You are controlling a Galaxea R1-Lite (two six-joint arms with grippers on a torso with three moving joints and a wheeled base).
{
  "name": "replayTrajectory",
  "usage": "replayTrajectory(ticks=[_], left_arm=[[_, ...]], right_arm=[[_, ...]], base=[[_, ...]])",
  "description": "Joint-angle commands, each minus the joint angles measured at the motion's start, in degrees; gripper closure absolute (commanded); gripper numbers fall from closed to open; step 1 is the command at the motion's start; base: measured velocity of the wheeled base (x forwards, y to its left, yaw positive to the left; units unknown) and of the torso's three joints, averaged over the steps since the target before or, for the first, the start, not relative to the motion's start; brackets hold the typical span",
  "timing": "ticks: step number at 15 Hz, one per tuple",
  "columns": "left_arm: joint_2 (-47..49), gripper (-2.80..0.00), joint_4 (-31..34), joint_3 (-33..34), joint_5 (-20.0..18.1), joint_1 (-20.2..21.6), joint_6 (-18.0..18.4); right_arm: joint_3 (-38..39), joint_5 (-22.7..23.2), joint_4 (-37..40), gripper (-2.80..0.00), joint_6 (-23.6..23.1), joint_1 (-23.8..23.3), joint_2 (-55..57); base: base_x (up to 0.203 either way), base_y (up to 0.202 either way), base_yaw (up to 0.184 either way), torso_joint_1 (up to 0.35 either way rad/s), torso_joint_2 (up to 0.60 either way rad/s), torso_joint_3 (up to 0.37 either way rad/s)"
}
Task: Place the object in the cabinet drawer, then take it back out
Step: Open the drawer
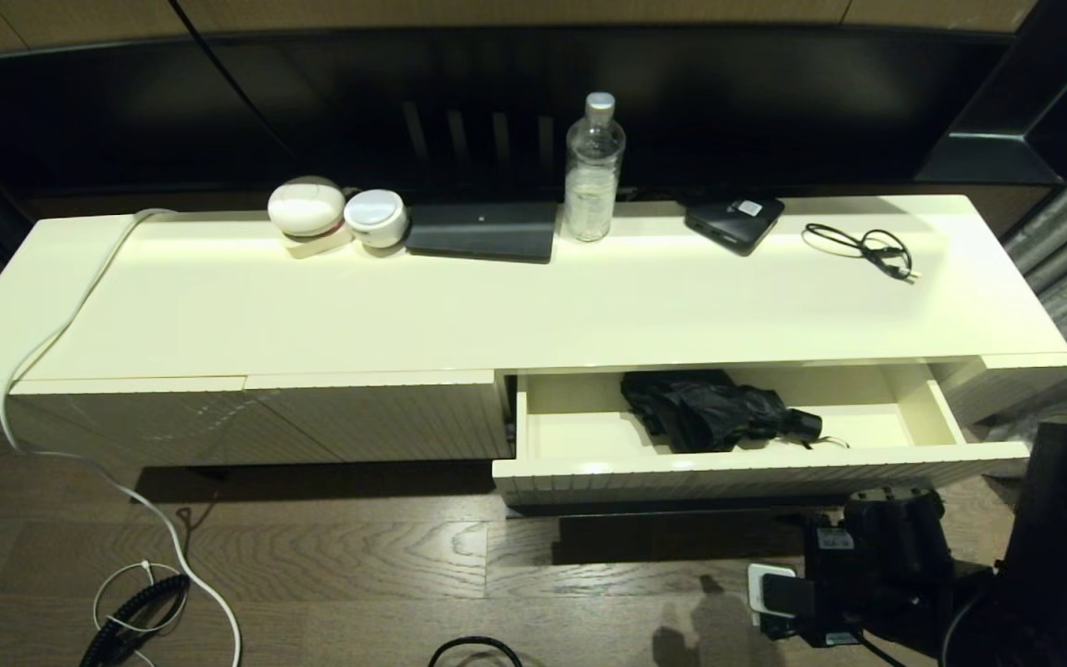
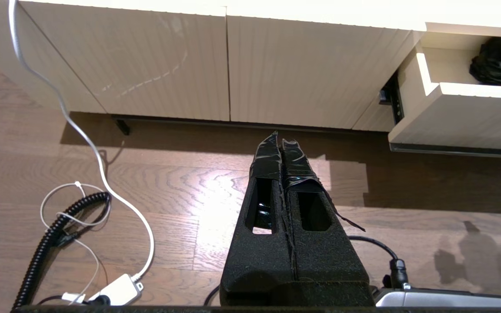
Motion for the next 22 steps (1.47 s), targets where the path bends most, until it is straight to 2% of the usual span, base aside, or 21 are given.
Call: replayTrajectory(ticks=[1, 2, 3, 6, 8, 9, 12, 15, 22], left_arm=[[-0.09, 0.00, -0.02, 0.00, 0.04, -0.01, -0.05], [-0.09, 0.00, -0.02, 0.00, 0.04, -0.01, -0.05], [-0.09, 0.00, -0.02, 0.00, 0.04, -0.01, -0.05], [-0.09, 0.00, -0.02, 0.00, 0.04, -0.01, -0.05], [-0.09, 0.00, -0.02, 0.00, 0.04, -0.01, -0.05], [-0.09, 0.00, -0.02, 0.00, 0.04, -0.01, -0.05], [-0.09, 0.00, -0.02, 0.00, 0.04, -0.01, -0.05], [-0.09, 0.00, -0.02, 0.00, 0.04, -0.01, -0.05], [-0.09, 0.00, -0.02, 0.00, 0.04, -0.01, -0.05]], right_arm=[[1.76, -0.13, 0.20, -2.80, -0.49, 0.02, -8.71], [2.07, -0.19, 1.87, -2.80, -0.47, 0.00, -13.13], [2.26, -0.23, 4.49, 0.00, -0.47, -0.11, -18.03], [1.19, -0.30, 18.86, 0.00, -0.46, -0.71, -34.14], [-2.67, -0.41, 35.13, 0.00, -0.48, -1.82, -44.85], [-7.27, -0.85, 46.40, 0.00, -0.47, -2.81, -49.31], [-21.82, -3.89, 64.61, 0.00, 0.58, -4.44, -51.83], [-29.03, -5.05, 68.54, 0.00, 3.81, -3.89, -42.92], [-41.08, -5.83, 64.03, 0.00, 10.49, -2.87, -19.11]], base=[[0.000, 0.000, 0.000, 0.000, 0.00, 0.000], [0.000, 0.000, 0.000, 0.000, 0.00, 0.000], [0.000, 0.000, 0.000, 0.000, 0.00, 0.000], [0.000, 0.000, 0.000, 0.000, 0.00, 0.000], [0.000, 0.000, 0.000, 0.000, 0.00, 0.000], [0.000, 0.000, 0.000, 0.000, 0.00, 0.000], [0.000, 0.000, 0.000, 0.000, 0.00, 0.000], [0.000, 0.000, 0.000, 0.000, 0.00, 0.000], [0.000, 0.000, 0.000, 0.000, 0.00, 0.000]])
